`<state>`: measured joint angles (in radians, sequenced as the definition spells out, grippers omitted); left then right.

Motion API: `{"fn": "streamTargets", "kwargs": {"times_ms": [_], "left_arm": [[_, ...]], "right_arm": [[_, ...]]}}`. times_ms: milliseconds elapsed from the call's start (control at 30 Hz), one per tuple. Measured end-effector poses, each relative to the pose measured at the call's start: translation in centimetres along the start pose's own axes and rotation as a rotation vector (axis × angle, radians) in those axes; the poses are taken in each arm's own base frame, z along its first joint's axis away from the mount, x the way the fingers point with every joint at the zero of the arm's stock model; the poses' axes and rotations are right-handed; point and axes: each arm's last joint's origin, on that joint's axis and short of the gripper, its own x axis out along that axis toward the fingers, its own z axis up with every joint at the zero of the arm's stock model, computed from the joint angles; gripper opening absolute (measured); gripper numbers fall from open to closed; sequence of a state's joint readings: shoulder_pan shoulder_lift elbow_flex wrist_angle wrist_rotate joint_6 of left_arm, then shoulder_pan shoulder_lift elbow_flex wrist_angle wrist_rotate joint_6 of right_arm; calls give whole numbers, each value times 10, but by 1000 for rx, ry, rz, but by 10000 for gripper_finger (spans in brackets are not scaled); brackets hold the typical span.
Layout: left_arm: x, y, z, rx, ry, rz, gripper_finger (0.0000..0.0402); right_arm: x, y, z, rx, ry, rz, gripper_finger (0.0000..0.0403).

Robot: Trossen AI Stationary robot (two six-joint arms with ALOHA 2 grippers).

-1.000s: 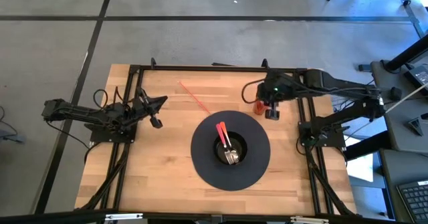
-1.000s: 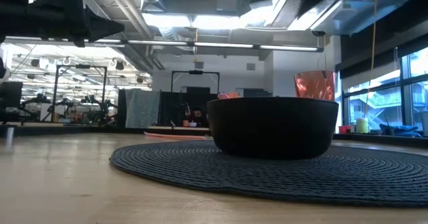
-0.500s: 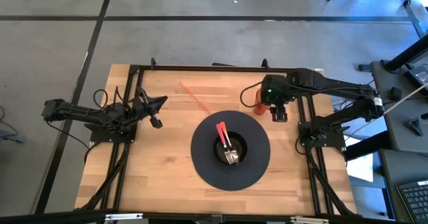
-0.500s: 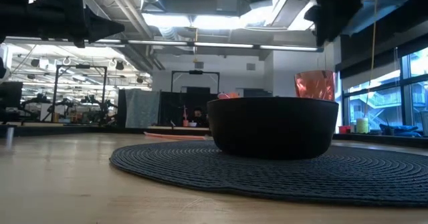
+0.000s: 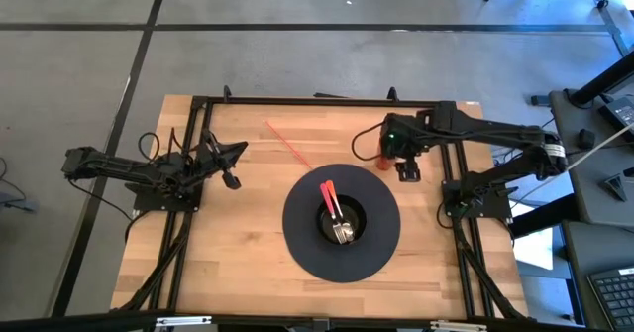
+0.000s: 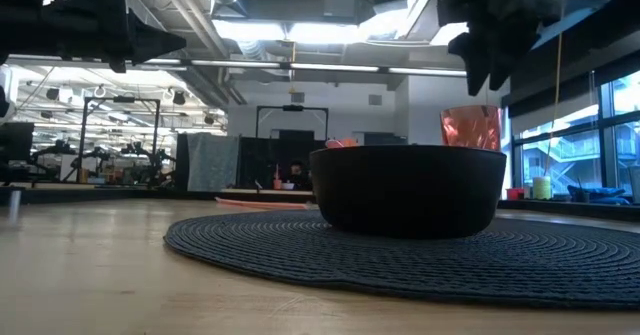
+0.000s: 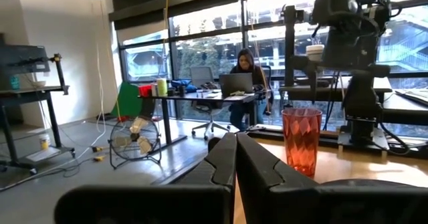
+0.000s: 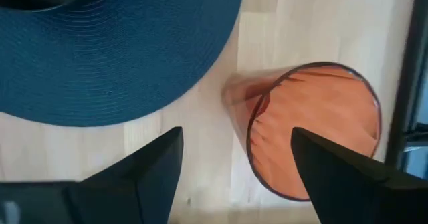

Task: Pick & Place Utensil
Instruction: Put the orange cup on the black mat to the top right of the black bowl

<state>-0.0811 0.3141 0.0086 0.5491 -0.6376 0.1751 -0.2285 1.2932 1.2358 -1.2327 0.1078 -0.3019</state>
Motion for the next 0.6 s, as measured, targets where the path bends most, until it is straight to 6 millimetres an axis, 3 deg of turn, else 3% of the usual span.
{"fn": "streamTargets", "kwargs": {"times_ms": [600], "left_arm": [[0, 0, -1, -1, 8, -1, 8]], "right_arm": [[47, -24, 16, 85, 129, 53, 274]]}}
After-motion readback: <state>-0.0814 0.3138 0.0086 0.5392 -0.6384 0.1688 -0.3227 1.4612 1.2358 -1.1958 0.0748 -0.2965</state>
